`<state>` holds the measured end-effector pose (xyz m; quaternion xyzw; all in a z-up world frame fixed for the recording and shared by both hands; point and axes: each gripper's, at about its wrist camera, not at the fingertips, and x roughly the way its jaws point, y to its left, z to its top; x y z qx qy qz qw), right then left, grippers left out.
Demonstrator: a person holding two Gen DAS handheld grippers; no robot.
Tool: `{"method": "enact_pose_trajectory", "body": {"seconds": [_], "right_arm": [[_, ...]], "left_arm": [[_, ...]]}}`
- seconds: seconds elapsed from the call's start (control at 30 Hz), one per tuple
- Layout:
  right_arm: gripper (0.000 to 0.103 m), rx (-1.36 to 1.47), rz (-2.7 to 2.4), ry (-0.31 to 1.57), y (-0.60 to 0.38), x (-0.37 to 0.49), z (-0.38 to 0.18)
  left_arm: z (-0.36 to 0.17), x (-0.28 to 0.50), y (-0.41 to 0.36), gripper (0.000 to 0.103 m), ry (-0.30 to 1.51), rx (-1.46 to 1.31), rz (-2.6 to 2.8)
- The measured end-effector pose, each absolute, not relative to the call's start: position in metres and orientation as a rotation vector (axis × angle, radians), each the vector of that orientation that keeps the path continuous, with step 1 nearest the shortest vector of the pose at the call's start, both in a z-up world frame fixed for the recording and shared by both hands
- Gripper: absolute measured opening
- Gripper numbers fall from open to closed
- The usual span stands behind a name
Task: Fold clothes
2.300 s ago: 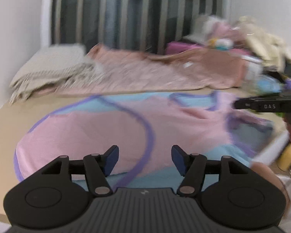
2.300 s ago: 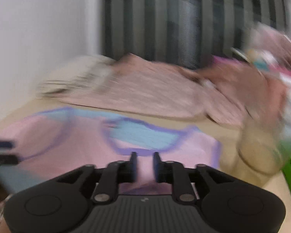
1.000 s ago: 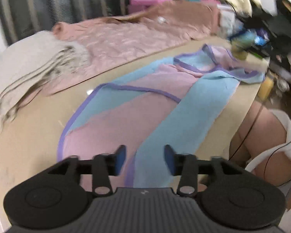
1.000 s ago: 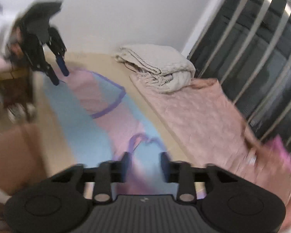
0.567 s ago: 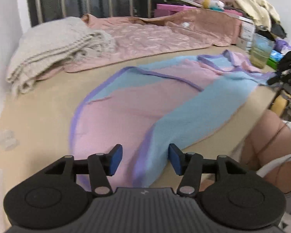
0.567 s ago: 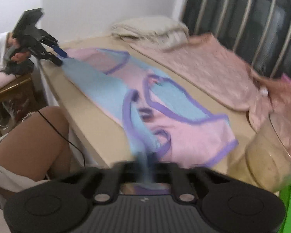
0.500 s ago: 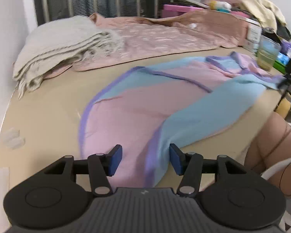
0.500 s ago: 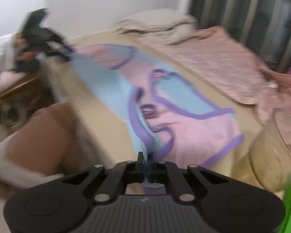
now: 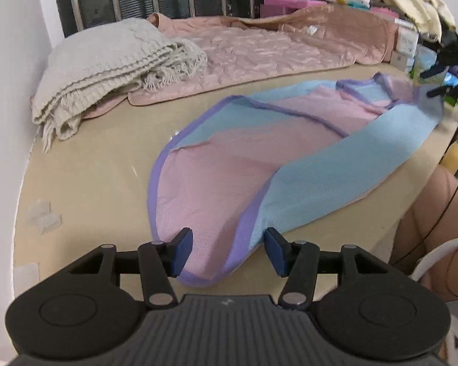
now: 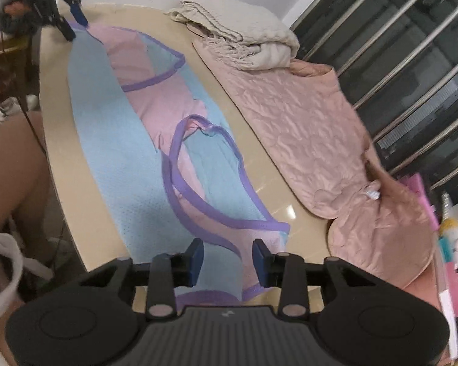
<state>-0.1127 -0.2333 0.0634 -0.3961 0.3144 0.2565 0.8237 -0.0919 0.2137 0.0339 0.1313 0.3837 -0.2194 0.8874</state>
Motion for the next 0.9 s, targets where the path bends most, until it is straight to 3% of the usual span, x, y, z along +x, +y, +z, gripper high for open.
{"method": "enact_pose_trajectory", "body": {"seconds": [0.13,0.17,0.2,0.3,0.47,0.57,0.63,0.83,0.9], "right_arm": [[0.034,-0.598,0.643,0.594,-0.231,-0.116,0.07],[0.034,-0.532,0.659,0.6,-0.229,-0.114,0.065],[0.033,-0.467,0.675,0.605,-0.227,-0.111,0.06],[0.032,-0.324,0.68,0.631,-0.221,-0.104,0.041],[0.032,-0.173,0.605,0.682,-0.228,-0.098,0.014],[0.032,-0.147,0.579,0.671,-0.238,-0.105,0.011],[0.034,-0.175,0.545,0.666,-0.238,-0.111,0.01],[0.039,-0.145,0.563,0.617,-0.237,-0.104,0.04],[0.05,-0.159,0.588,0.567,-0.222,-0.088,0.058]], "left_arm": [[0.037,-0.088,0.217,0.053,0.818,0.2,-0.496],[0.037,-0.086,0.217,0.048,0.825,0.18,-0.506],[0.036,-0.083,0.217,0.032,0.836,0.166,-0.516],[0.03,-0.082,0.214,0.005,0.87,0.202,-0.511],[0.04,-0.092,0.231,0.002,0.846,0.105,-0.522],[0.039,-0.094,0.232,0.002,0.878,0.187,-0.472],[0.036,-0.091,0.234,0.003,0.915,0.22,-0.448],[0.068,-0.075,0.218,0.028,0.826,0.313,-0.451],[0.08,-0.055,0.195,0.057,0.762,0.38,-0.455]]}}
